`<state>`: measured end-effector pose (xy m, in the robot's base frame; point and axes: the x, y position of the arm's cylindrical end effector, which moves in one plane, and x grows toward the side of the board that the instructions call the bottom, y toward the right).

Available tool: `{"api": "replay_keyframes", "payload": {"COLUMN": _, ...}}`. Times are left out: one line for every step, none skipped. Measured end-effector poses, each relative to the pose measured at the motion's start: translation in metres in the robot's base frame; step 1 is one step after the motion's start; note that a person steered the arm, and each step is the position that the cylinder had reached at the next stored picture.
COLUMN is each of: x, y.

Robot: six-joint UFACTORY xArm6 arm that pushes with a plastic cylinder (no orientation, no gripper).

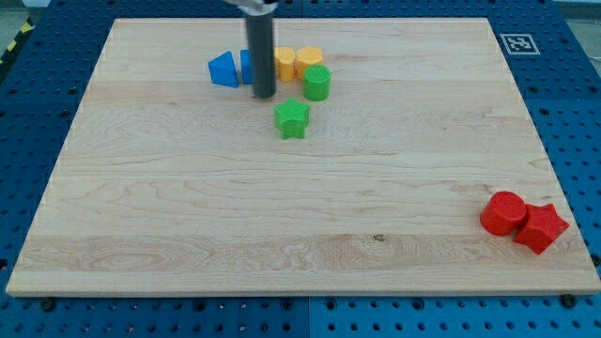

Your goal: Move the green star to the bottom left of the red circle

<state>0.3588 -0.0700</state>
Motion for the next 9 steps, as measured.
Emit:
{"api": "replay_keyframes", "payload": {"x": 0.030, "y": 0.008}}
{"api": "replay_keyframes", "payload": {"x": 0.036, "y": 0.055}}
{"api": "replay_keyframes", "payload": {"x": 0.054, "y": 0.104}}
{"api": "replay_keyframes", "payload": {"x": 0.072, "y": 0.112}}
{"api": "replay_keyframes", "payload": {"x": 0.083, "y": 0.092}}
{"api": "replay_keyframes", "payload": {"x": 0.101, "y": 0.081}}
{"api": "replay_keyframes", "payload": {"x": 0.129, "y": 0.081}}
{"api": "replay_keyframes", "payload": {"x": 0.158, "y": 0.076}}
{"api": "replay_keyframes", "payload": {"x": 0.178, "y": 0.081}}
